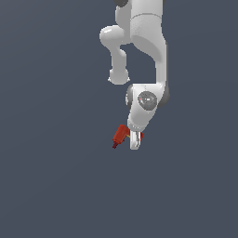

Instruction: Pick up the object and move it to a goal position.

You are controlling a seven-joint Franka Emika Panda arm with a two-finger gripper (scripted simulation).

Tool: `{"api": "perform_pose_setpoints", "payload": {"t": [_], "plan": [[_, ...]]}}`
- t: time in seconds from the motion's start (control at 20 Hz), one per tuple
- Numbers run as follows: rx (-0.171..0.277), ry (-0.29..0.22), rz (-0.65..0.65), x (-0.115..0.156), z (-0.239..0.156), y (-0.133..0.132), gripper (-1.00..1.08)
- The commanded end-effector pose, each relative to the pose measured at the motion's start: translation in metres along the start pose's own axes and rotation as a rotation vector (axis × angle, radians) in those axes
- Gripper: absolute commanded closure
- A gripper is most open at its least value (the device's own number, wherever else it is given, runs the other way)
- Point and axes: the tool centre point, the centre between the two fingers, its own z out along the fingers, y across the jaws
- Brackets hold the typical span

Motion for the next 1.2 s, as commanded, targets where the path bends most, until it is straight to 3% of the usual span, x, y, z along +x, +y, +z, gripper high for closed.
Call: {"api": "perform_pose_setpoints", "payload": {"t": [0.0,1.15], "plan": [[0.005,-0.001,0.0,-0.006,-0.014,0.005,1.08],[0.004,0.001,0.0,-0.091,-0.219,0.107,1.08]]}}
